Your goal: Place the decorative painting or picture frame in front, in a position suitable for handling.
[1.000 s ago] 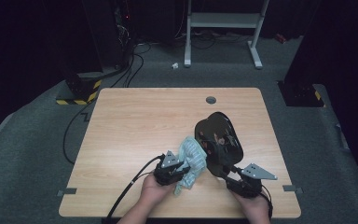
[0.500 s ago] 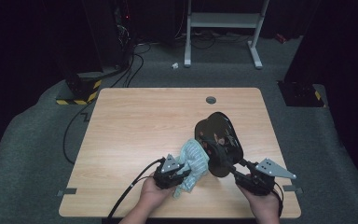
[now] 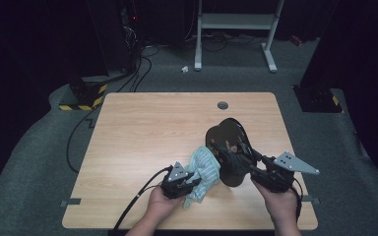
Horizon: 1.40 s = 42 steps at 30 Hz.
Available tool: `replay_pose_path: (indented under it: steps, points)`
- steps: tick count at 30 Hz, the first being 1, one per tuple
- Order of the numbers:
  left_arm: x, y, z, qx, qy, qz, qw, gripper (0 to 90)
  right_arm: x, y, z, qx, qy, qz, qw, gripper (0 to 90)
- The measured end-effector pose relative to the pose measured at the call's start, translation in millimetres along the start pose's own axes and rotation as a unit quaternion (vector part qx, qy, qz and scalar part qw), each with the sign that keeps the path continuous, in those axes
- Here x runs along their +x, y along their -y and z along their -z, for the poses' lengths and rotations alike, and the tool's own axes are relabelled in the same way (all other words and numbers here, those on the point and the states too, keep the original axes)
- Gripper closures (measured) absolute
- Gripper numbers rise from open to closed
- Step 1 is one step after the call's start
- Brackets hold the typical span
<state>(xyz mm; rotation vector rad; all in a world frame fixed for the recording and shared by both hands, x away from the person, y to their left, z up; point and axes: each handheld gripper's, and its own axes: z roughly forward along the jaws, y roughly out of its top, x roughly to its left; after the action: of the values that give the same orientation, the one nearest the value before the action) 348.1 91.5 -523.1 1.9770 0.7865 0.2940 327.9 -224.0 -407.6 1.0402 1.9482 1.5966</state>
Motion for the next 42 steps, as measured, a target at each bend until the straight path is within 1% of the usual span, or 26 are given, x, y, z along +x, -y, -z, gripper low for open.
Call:
replay_pose_path:
  steps: [2, 4, 5, 9, 11, 13, 16, 18, 22, 23, 27, 29, 31, 33, 37, 38, 39, 40, 41, 42]
  points:
    - [0.4, 0.1, 0.2, 0.000, 0.002, 0.002, 1.0000, 68.7, -2.0, 1.2, -0.9, 0.004, -0.001, 0.001, 1.0000, 55.4]
    - [0.8, 0.2, 0.2, -0.002, 0.002, 0.006, 1.0000, 68.7, -4.7, 3.2, -0.5, -0.001, -0.009, -0.009, 0.9999, 55.6]
    - [0.9, 0.1, 0.2, -0.002, 0.002, 0.004, 1.0000, 68.7, -5.7, 4.3, -0.7, 0.000, -0.009, -0.013, 0.9999, 56.5]
    - [0.6, 0.0, 0.2, 0.000, 0.001, 0.003, 1.0000, 68.7, -6.9, 7.1, -0.7, -0.002, -0.013, -0.018, 0.9998, 58.3]
    - [0.3, 0.0, -0.1, 0.001, -0.001, 0.004, 1.0000, 68.6, -5.8, 8.0, -0.3, 0.000, -0.007, -0.020, 0.9998, 62.9]
    - [0.4, -0.1, -0.2, 0.002, 0.000, 0.004, 1.0000, 68.7, -6.0, 8.5, 2.1, -0.006, -0.005, -0.020, 0.9998, 64.4]
    - [0.8, -0.2, -0.3, 0.002, 0.000, 0.005, 1.0000, 68.7, -7.3, 8.5, 6.8, -0.010, -0.012, -0.020, 0.9997, 68.6]
    - [0.6, -0.2, -0.3, 0.002, 0.000, 0.005, 1.0000, 68.7, -8.2, 8.2, 10.0, -0.011, -0.017, -0.021, 0.9996, 69.5]
    - [-0.4, -0.1, -0.3, 0.001, -0.003, 0.001, 1.0000, 68.7, -8.6, 9.2, 14.6, -0.009, -0.016, -0.024, 0.9995, 69.3]
    - [-0.9, -0.1, -0.4, 0.001, -0.004, 0.000, 1.0000, 68.7, -9.2, 11.1, 16.5, -0.008, -0.019, -0.030, 0.9994, 69.5]
    - [-1.2, -0.1, -0.4, 0.002, -0.004, -0.003, 1.0000, 68.7, -9.8, 12.9, 16.2, -0.008, -0.024, -0.034, 0.9991, 70.8]
    - [-1.5, -0.1, -0.3, 0.001, -0.004, -0.004, 1.0000, 68.7, -9.4, 13.3, 15.7, -0.007, -0.026, -0.034, 0.9990, 73.9]
    - [-1.0, -0.3, -0.7, 0.002, -0.003, -0.001, 1.0000, 68.8, -8.4, 13.7, 14.9, -0.007, -0.025, -0.032, 0.9991, 76.2]
    - [-0.1, -0.7, -0.8, 0.001, -0.003, 0.000, 1.0000, 69.3, -6.8, 13.9, 14.4, -0.010, -0.016, -0.029, 0.9994, 77.3]
    - [1.1, -3.3, 0.9, -0.014, -0.005, 0.005, 0.9999, 70.1, -2.6, 12.4, 13.1, -0.010, -0.005, -0.021, 0.9997, 77.9]
    - [1.6, -4.6, 1.7, -0.020, -0.005, 0.013, 0.9997, 70.3, -2.1, 11.8, 12.6, -0.009, -0.003, -0.020, 0.9997, 78.0]
    - [2.3, -6.8, 2.5, -0.027, 0.000, 0.024, 0.9993, 70.5, -1.9, 11.3, 12.0, -0.009, -0.003, -0.019, 0.9998, 78.0]
    - [3.0, -9.9, 3.4, -0.035, 0.005, 0.031, 0.9989, 70.7, -1.8, 10.9, 11.4, -0.009, -0.003, -0.020, 0.9998, 78.0]
    - [1.4, -14.6, 3.3, -0.035, 0.004, 0.028, 0.9990, 70.9, -2.1, 10.7, 10.5, -0.010, -0.004, -0.021, 0.9997, 78.0]
    - [-1.5, -20.2, 2.6, -0.036, 0.001, 0.017, 0.9992, 70.9, -2.4, 10.9, 9.8, -0.010, -0.006, -0.024, 0.9996, 78.0]
